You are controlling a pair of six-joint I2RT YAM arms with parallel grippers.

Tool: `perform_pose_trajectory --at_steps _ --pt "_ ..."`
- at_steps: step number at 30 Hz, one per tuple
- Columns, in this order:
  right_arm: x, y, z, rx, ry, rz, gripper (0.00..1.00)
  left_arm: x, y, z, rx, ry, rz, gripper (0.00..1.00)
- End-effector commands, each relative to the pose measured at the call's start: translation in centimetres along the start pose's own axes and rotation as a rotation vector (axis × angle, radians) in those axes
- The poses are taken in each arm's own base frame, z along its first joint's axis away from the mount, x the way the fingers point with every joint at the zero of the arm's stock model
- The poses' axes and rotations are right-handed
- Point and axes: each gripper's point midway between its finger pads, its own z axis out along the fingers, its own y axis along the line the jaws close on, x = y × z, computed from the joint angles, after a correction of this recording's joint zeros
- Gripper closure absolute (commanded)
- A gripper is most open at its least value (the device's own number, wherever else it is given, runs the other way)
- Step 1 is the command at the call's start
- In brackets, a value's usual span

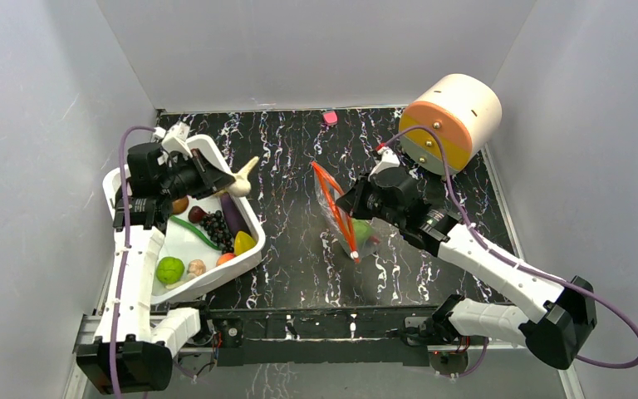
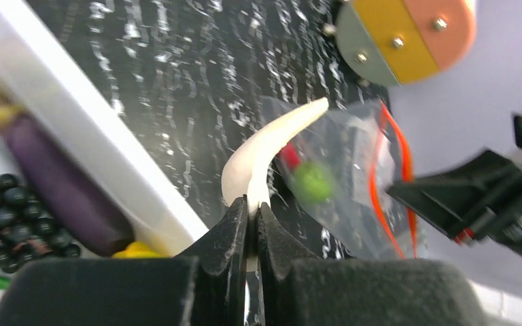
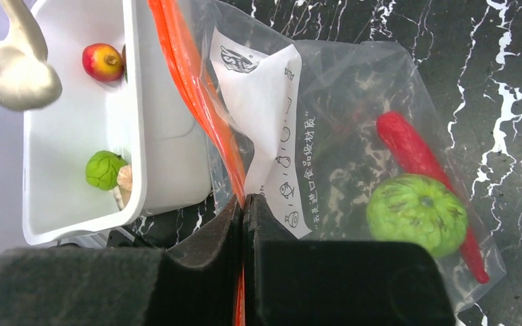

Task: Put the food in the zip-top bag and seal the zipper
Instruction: Place the fake vegetable in the zipper food storage bag.

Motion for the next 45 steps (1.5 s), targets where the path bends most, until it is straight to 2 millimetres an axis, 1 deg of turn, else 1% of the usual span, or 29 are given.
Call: perform_pose_trajectory --at_steps 1,3,5,6,8,11,15,21,23,28,33,37,41,45 --pt "-4.6 3.5 -0.4 -0.103 -0.144 0.016 1.00 1.9 -5.7 -2.1 0.188 0.077 0.033 1.00" --pt "-5.2 3.7 -0.2 -0.113 -0.179 -0.008 1.00 2.9 -6.8 -2.6 0.221 0.100 0.020 1.00" --pt "-5.6 4.2 0.1 -0.142 -0.193 -0.060 1.00 4.0 -8.0 -2.6 0.281 0.137 -0.013 1.00" --pt "-5.9 4.4 0.2 -0.161 -0.222 -0.088 1.00 4.6 -7.7 -2.1 0.251 0.152 -0.009 1.00" --pt "-6.3 4.8 0.2 -0.179 -0.243 -0.107 1.00 4.8 -8.0 -1.8 0.265 0.160 -0.004 1.00" --pt "-6.2 5.0 0.7 -0.187 -0.236 -0.126 1.00 5.3 -9.0 -1.2 0.295 0.189 -0.020 1.00" --pt "-5.8 5.7 1.1 -0.218 -0.225 -0.143 1.00 6.4 -10.9 -0.3 0.354 0.229 -0.024 1.00" --pt "-5.2 6.3 1.0 -0.233 -0.224 -0.175 1.00 8.4 -12.3 1.5 0.352 0.306 -0.012 1.00" --pt "-5.1 6.4 1.0 -0.232 -0.225 -0.188 1.00 8.9 -12.3 2.2 0.329 0.326 -0.010 1.00" --pt "-5.0 6.9 0.4 -0.238 -0.235 -0.234 1.00 9.1 -12.4 3.3 0.306 0.341 -0.017 1.00" --pt "-4.6 7.4 0.0 -0.238 -0.244 -0.284 1.00 9.2 -11.7 4.3 0.249 0.362 -0.023 1.00" --pt "-4.2 7.8 -0.1 -0.208 -0.241 -0.332 1.00 9.3 -10.9 5.0 0.182 0.372 -0.017 1.00" --pt "-3.6 7.4 0.3 -0.133 -0.228 -0.385 1.00 9.1 -9.8 5.1 0.101 0.367 -0.004 1.00" --pt "-3.4 6.8 0.5 -0.072 -0.222 -0.406 1.00 8.9 -8.7 5.2 0.028 0.367 0.011 1.00"
